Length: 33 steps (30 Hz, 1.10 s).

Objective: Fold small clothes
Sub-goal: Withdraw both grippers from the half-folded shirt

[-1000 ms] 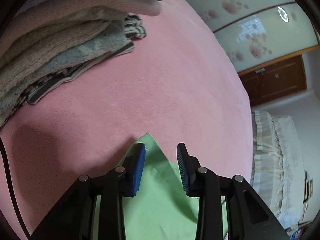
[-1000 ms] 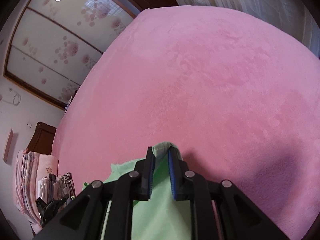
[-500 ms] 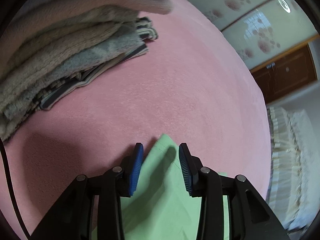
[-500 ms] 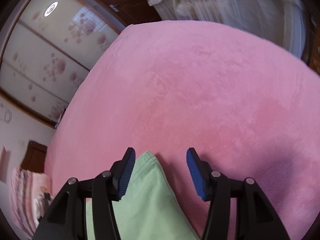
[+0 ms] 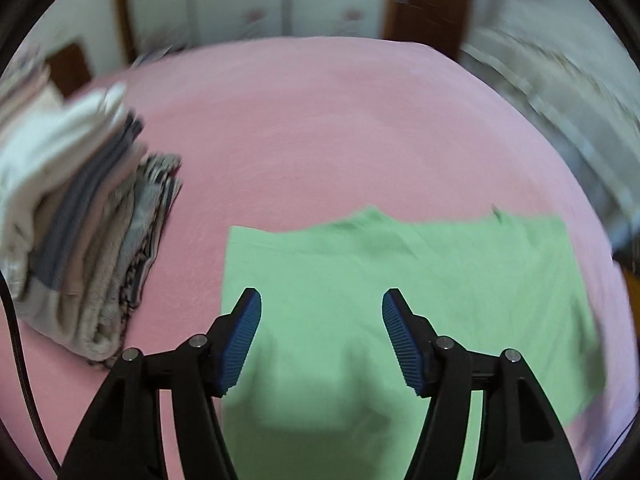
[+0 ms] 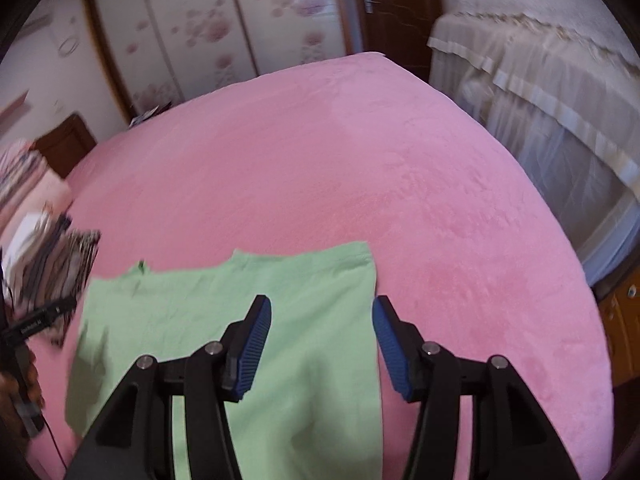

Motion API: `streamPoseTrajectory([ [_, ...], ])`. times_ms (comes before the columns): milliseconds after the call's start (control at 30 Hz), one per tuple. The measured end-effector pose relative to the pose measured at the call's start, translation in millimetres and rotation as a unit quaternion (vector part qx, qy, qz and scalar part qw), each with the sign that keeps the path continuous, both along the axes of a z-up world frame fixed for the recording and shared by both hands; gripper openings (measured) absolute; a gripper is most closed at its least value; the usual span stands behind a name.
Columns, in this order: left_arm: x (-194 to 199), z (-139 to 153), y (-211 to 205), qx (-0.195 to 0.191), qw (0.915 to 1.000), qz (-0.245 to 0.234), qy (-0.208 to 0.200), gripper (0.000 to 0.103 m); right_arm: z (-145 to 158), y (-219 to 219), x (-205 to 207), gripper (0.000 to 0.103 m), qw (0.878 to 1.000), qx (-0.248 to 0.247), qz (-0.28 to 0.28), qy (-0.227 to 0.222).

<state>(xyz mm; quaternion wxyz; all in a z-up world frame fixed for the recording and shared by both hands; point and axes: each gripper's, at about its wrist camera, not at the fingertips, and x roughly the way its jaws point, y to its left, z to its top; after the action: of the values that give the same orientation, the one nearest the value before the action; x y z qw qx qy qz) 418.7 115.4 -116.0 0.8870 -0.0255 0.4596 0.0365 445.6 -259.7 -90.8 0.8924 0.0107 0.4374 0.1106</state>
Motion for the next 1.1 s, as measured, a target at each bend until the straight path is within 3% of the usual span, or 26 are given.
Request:
streamPoseTrajectory([
  [167, -67, -11, -20, 0.027, 0.9989, -0.037, -0.012, 0.063, -13, 11, -58, 0.049, 0.999, -0.004, 0.044, 0.010],
  [333, -102, -50, -11, -0.001, 0.9998, 0.018, 0.011, 0.063, -47, 8, -94, 0.043, 0.998, -0.020, 0.054, 0.017],
  [467, -113, -83, 14, -0.014, 0.9960, 0.082, 0.030, 0.063, -77, -6, -107, 0.018, 0.997, -0.040, 0.043, 0.051],
  [500, -116, -85, 18, -0.019, 0.9956, 0.088, 0.028, 0.064, -84, -13, -106, 0.018, 0.997, -0.051, 0.033, 0.055],
  [600, -121, -88, 23, -0.019, 0.9962, 0.082, 0.020, 0.065, -99, -31, -110, 0.001, 0.996, -0.054, 0.012, 0.072],
  [700, -120, -91, 22, -0.007, 0.9965, 0.081, 0.021, 0.070, -105, -45, -115, 0.000, 0.996, -0.034, 0.005, 0.077],
  [867, -124, -100, 34, -0.025, 0.9945, 0.100, 0.018, 0.077, -108, -39, -123, 0.000, 0.996, -0.061, 0.007, 0.062],
  [1100, -125, -100, 38, -0.039, 0.9947, 0.094, 0.015, 0.077, -111, -41, -130, 0.000, 0.997, -0.057, -0.004, 0.060],
])
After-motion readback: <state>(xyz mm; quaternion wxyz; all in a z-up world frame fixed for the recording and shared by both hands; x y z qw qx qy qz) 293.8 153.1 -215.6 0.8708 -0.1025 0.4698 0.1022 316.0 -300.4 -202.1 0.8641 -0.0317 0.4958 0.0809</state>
